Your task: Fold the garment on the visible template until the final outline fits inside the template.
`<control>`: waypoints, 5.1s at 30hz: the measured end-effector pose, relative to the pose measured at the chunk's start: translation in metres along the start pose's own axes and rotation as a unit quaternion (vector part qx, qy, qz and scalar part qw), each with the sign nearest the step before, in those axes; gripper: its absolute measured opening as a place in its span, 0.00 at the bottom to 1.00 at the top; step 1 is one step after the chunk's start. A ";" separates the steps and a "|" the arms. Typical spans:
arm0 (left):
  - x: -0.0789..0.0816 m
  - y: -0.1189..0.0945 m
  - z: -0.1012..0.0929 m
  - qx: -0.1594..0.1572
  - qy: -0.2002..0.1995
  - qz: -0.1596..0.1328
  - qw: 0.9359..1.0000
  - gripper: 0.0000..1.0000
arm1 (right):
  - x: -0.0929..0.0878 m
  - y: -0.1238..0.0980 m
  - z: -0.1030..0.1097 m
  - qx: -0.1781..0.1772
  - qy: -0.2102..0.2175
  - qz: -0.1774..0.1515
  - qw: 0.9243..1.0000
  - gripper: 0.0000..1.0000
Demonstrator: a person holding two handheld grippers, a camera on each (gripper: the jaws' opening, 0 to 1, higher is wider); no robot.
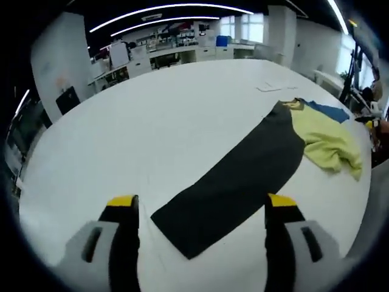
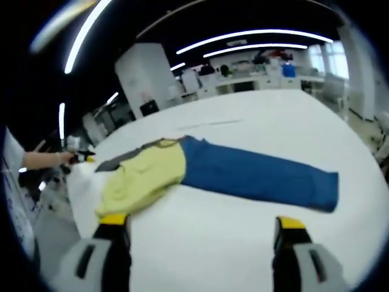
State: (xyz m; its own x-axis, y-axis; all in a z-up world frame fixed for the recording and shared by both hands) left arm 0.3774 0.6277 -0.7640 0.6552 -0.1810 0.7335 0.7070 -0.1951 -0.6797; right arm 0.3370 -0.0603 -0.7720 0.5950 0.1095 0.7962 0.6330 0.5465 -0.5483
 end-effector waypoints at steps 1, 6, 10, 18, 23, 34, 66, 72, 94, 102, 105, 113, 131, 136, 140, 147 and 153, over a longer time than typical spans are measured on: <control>0.002 -0.001 -0.005 -0.005 0.005 -0.007 1.000 0.88 | 0.001 0.000 0.001 0.001 -0.003 0.000 1.000 0.98; 0.021 -0.013 -0.048 -0.052 0.034 -0.044 0.997 0.87 | 0.009 -0.001 0.004 0.009 -0.022 0.000 1.000 0.98; 0.031 -0.020 -0.081 -0.082 0.061 -0.067 0.992 0.85 | 0.013 -0.003 0.005 0.010 -0.028 -0.001 1.000 0.98; 0.037 -0.027 -0.156 -0.169 0.082 -0.098 0.977 0.77 | 0.011 -0.002 0.024 0.026 -0.048 0.009 0.998 0.98; 0.028 -0.030 -0.214 -0.223 0.087 -0.101 0.966 0.71 | 0.007 0.001 0.037 0.040 -0.066 0.016 0.997 0.97; 0.010 -0.036 -0.298 -0.280 0.094 -0.110 0.949 0.64 | 0.005 0.008 0.059 0.068 -0.122 0.043 0.989 0.95; -0.013 -0.078 -0.326 -0.283 0.072 -0.123 0.948 0.57 | -0.036 0.084 0.233 0.251 -0.501 0.106 0.822 0.31; -0.018 -0.080 -0.320 -0.277 0.071 -0.118 0.951 0.55 | -0.050 0.100 0.245 0.260 -0.503 0.126 0.814 0.17; -0.033 -0.077 -0.323 -0.289 0.073 -0.091 0.950 0.51 | 0.064 0.115 0.206 0.190 -0.425 0.056 0.883 0.00; -0.034 -0.075 -0.322 -0.288 0.070 -0.088 0.951 0.51 | 0.097 0.146 0.173 0.144 -0.375 0.052 0.914 0.00; -0.035 -0.074 -0.322 -0.289 0.067 -0.086 0.951 0.50 | 0.101 0.156 0.165 0.132 -0.349 0.055 0.926 0.00; -0.036 -0.069 -0.319 -0.288 0.060 -0.082 0.952 0.49 | 0.100 0.192 0.139 0.098 -0.335 0.080 0.934 0.00; -0.037 -0.058 -0.322 -0.299 0.048 -0.078 0.950 0.48 | 0.076 0.229 0.106 0.065 -0.297 0.134 0.943 0.00; -0.038 -0.055 -0.324 -0.302 0.048 -0.078 0.949 0.48 | 0.076 0.226 0.103 0.060 -0.298 0.134 0.943 0.00; -0.036 -0.052 -0.325 -0.305 0.048 -0.080 0.948 0.49 | 0.082 0.220 0.098 0.051 -0.300 0.123 0.944 0.11; -0.033 -0.043 -0.329 -0.303 0.056 -0.081 0.948 0.52 | 0.090 0.193 0.088 0.029 -0.273 0.091 0.957 0.32; -0.032 -0.032 -0.335 -0.295 0.066 -0.076 0.950 0.52 | 0.085 0.168 0.097 0.024 -0.292 0.073 0.953 0.50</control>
State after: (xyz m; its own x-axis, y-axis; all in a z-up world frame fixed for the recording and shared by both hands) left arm 0.2448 0.3170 -0.7657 0.4907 -0.2202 0.8431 0.4927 -0.7279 -0.4769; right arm 0.4463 0.1210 -0.7715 0.2897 0.6234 0.7263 0.5319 0.5260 -0.6636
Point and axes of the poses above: the point that each gripper's makers call its tool centre point, and the gripper's own axes: y roughly forward along the fingers, z roughly to its left, x roughly out of its top, the point moved 2 cm from there along -y, roughly backward along the fingers, and after that the axes turned 3 degrees about -y, right-handed, at the moved point
